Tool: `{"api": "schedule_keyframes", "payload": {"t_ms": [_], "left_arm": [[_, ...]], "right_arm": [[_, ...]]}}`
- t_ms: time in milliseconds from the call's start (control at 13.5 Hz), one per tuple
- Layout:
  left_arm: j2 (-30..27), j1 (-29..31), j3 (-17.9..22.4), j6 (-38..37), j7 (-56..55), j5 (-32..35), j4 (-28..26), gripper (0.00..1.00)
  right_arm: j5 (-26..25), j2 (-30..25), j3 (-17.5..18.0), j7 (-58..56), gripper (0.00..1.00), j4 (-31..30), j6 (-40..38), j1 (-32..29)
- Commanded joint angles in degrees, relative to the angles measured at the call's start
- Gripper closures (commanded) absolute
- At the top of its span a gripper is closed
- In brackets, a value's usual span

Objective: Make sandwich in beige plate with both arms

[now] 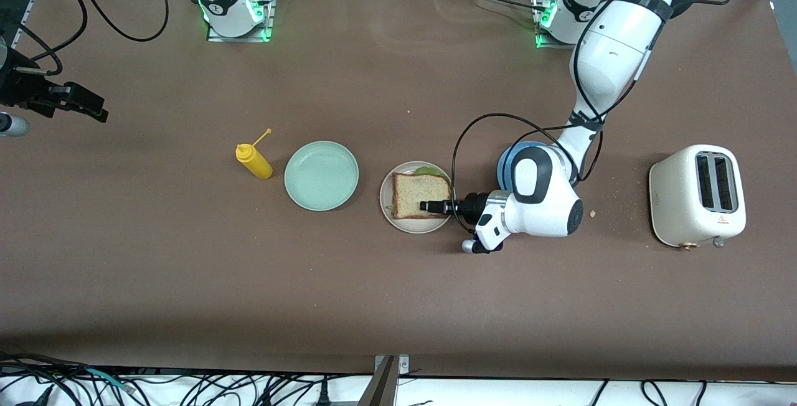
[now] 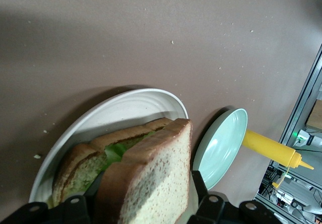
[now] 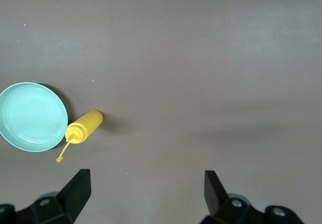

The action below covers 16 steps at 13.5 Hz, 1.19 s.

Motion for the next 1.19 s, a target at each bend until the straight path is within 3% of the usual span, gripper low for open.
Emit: {"api": "schedule_keyframes", "payload": {"t_ms": [0,223,446,966,1040,1114], "left_arm": [[0.5,-0.7,0.7,0.3,0.4,-1.3,1.8,0.24],[0.2,-0.2,1.0,0.2,0.4,-1.2,1.8,0.22],[-0.4,0.3,1.9,0.2,0.2,-1.2,1.8,0.13],[-0.4,0.4,2.7,0.3,-0.2,-1.2,1.8,0.12],[-0.4,0.3,3.8,0.3,-0.2,-1.2,2.0,0.10],[-0.5,0.4,4.7,0.3,-0.2,-1.2,2.0,0.02]], "right_arm": [[0.3,0.6,0.3,-0.4,0.00,1.5,-1.3,-0.5],[0.1,0.6,0.2,-0.4,0.00,1.5,-1.4,-0.4],[0.2,0.6,0.3,0.2,0.00,1.5,-1.2,-0.4],[0.1,1.0,0.3,0.3,0.00,1.6,-0.6,-0.3],[0.1,1.0,0.3,0.3,0.00,1.6,-0.6,-0.3],[0.2,1.0,0.3,0.3,0.00,1.6,-0.6,-0.3]]}}
